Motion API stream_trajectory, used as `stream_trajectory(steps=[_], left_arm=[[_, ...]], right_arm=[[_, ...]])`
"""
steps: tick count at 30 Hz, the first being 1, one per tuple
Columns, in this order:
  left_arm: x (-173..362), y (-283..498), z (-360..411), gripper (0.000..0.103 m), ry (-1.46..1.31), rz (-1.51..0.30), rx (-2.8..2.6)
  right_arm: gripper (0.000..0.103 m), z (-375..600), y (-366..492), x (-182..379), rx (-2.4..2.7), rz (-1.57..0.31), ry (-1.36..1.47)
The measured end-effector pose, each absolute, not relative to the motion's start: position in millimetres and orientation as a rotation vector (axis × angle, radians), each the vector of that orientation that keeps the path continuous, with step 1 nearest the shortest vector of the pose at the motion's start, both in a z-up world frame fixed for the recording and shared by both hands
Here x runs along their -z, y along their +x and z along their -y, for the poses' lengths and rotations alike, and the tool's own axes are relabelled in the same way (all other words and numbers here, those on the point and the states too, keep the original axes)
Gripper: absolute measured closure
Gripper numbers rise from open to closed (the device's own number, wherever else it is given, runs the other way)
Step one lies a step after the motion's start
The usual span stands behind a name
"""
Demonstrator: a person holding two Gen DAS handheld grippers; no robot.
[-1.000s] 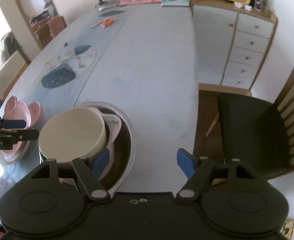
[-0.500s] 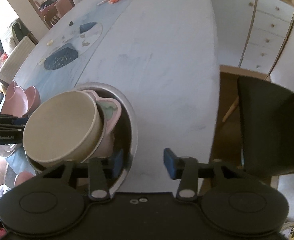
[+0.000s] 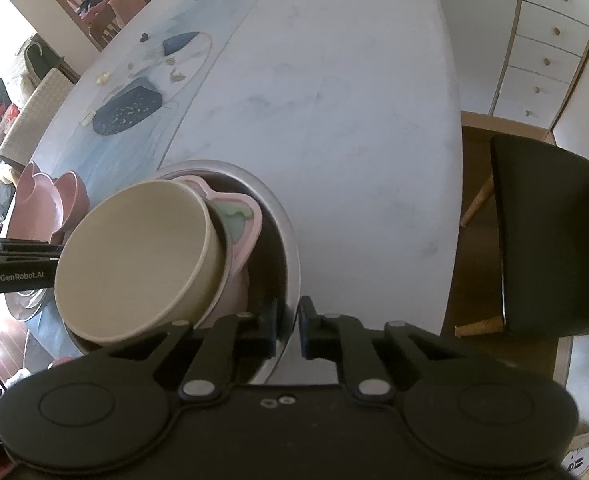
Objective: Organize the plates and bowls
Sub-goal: 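Close the right gripper on the stack rim while the left gripper grasps the opposite rim, then lift and carry the dish stack with both grippers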
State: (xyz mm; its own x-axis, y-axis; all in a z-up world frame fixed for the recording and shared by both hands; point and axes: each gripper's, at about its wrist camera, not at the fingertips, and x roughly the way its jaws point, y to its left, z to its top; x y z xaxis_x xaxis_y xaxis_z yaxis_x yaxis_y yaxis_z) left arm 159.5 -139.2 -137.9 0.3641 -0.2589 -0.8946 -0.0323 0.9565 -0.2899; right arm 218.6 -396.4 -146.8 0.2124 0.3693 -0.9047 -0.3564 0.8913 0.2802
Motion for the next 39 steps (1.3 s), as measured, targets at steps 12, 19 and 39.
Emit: stream_trajectory(steps=[12, 19, 39], left_arm=[[136.5, 159.3, 143.5, 0.093, -0.314, -1.206, 0.088], [133.2, 159.2, 149.3, 0.093, -0.302, -1.205, 0.078], [94.9, 163.6, 135.5, 0.093, -0.328, -1.179, 0.020]], right_arm=[[0.093, 391.1, 220.2, 145.4, -0.422, -1.303, 0.015], [0.093, 391.2, 220.4, 142.4, -0.391, -1.317, 0.009], [0.094, 374.9, 233.4, 107.4, -0.404, -1.287, -0.009]])
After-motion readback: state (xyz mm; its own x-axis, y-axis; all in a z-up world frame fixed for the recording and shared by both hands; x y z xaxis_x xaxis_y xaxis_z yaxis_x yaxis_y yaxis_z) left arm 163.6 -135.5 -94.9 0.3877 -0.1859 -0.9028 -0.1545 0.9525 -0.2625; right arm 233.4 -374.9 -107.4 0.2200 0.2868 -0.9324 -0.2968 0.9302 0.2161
